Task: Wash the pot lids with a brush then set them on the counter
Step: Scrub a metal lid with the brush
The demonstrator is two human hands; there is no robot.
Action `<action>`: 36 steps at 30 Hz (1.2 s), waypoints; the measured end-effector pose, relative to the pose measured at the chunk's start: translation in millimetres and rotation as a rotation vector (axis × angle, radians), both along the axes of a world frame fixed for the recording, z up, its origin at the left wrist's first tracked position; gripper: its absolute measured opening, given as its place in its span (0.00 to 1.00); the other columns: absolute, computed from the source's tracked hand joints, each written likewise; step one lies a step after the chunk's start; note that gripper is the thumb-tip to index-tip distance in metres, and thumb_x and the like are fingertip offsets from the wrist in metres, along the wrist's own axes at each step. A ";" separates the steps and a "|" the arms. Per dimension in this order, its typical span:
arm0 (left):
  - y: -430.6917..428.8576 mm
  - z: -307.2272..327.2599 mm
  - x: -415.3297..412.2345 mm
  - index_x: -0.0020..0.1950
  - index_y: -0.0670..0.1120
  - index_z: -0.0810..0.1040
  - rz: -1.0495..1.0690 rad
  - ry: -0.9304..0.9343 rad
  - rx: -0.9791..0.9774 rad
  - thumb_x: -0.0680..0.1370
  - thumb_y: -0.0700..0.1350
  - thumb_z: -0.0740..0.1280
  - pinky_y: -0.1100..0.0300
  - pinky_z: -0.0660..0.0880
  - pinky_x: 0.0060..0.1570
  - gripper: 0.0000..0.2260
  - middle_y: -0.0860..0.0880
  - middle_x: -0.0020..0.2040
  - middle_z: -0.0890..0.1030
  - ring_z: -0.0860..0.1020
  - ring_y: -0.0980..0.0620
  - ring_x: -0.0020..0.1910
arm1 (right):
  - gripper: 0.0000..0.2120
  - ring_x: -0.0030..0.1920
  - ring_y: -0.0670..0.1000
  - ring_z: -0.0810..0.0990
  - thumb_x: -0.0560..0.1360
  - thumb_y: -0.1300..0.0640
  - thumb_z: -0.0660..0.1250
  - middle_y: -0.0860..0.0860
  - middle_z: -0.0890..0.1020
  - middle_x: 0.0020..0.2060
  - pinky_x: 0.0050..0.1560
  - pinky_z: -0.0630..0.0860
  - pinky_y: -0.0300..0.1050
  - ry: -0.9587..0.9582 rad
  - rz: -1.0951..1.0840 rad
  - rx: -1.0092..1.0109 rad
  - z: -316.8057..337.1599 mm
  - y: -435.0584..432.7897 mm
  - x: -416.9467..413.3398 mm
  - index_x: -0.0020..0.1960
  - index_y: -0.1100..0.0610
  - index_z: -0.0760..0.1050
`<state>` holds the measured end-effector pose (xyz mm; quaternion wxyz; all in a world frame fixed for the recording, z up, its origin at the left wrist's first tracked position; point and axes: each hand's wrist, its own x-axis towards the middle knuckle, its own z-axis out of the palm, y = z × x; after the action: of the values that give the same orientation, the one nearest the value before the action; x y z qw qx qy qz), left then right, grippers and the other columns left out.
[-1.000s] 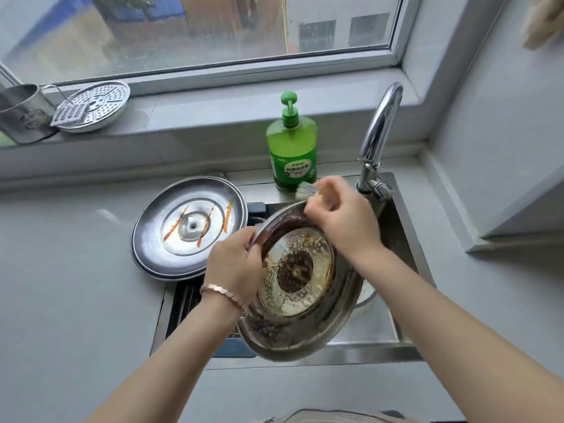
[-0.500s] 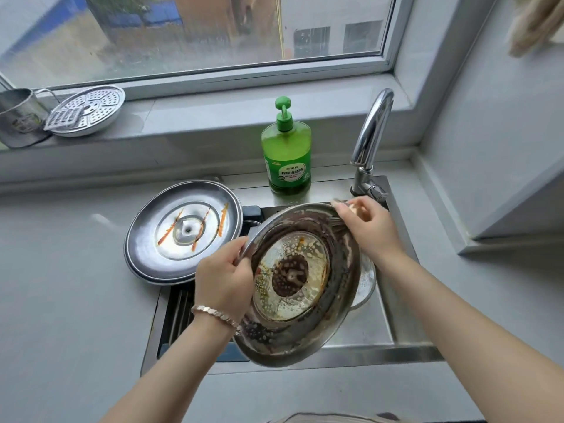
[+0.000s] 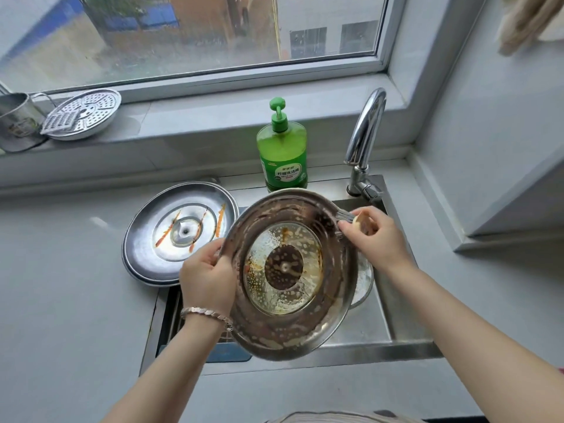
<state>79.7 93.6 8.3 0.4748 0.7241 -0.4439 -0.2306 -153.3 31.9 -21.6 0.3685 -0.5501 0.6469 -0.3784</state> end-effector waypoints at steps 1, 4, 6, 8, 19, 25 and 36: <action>-1.0 -0.8 0.7 0.28 0.40 0.73 0.010 0.005 0.007 0.76 0.39 0.66 0.62 0.58 0.26 0.15 0.55 0.21 0.64 0.59 0.56 0.24 | 0.10 0.38 0.46 0.75 0.70 0.49 0.72 0.44 0.77 0.37 0.37 0.69 0.40 0.034 -0.027 -0.044 2.2 1.8 0.1 0.48 0.50 0.76; -1.5 -3.0 3.1 0.32 0.34 0.74 0.004 -0.007 0.018 0.76 0.39 0.66 0.59 0.58 0.33 0.14 0.46 0.26 0.64 0.60 0.52 0.29 | 0.15 0.43 0.46 0.73 0.69 0.46 0.72 0.43 0.75 0.45 0.40 0.67 0.40 0.287 -0.075 -0.207 20.5 2.4 -3.9 0.54 0.48 0.76; -0.9 -1.7 4.1 0.31 0.38 0.75 -0.021 -0.022 0.014 0.76 0.38 0.65 0.60 0.59 0.31 0.12 0.46 0.25 0.67 0.62 0.52 0.28 | 0.18 0.45 0.45 0.71 0.67 0.43 0.73 0.43 0.74 0.46 0.41 0.65 0.40 0.416 -0.015 -0.231 28.5 -0.8 -8.1 0.53 0.48 0.77; 1.4 0.4 2.9 0.32 0.43 0.79 -0.043 -0.010 -0.012 0.76 0.37 0.66 0.63 0.61 0.28 0.12 0.51 0.23 0.71 0.64 0.56 0.26 | 0.19 0.43 0.46 0.71 0.66 0.40 0.72 0.43 0.75 0.44 0.40 0.65 0.40 0.512 0.089 -0.167 29.0 -2.1 -7.2 0.52 0.47 0.76; 22.5 2.0 -4.2 0.38 0.60 0.79 -0.145 0.091 -0.137 0.76 0.34 0.65 0.68 0.71 0.30 0.19 0.56 0.25 0.77 0.72 0.60 0.27 | 0.12 0.41 0.54 0.76 0.68 0.59 0.67 0.46 0.74 0.34 0.39 0.65 0.40 0.519 0.061 -0.174 22.2 -7.9 7.1 0.52 0.55 0.79; 11.8 14.1 0.6 0.40 0.51 0.75 -0.368 -0.442 0.134 0.75 0.38 0.64 0.60 0.73 0.29 0.08 0.55 0.30 0.78 0.77 0.52 0.30 | 0.13 0.25 0.52 0.76 0.63 0.56 0.58 0.51 0.78 0.29 0.27 0.74 0.37 0.608 0.317 -0.721 41.9 4.7 21.9 0.39 0.57 0.80; -31.4 27.7 -23.7 0.35 0.39 0.75 -0.483 -0.858 -0.014 0.78 0.44 0.63 0.59 0.65 0.27 0.13 0.45 0.27 0.73 0.73 0.44 0.27 | 0.08 0.26 0.53 0.75 0.62 0.60 0.68 0.50 0.77 0.30 0.27 0.66 0.33 0.628 0.333 -0.553 43.9 8.1 14.3 0.41 0.56 0.80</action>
<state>55.9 62.1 36.0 0.1873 0.6268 -0.7562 -0.0121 -139.0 40.0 22.3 0.0494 -0.8126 0.5047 -0.2873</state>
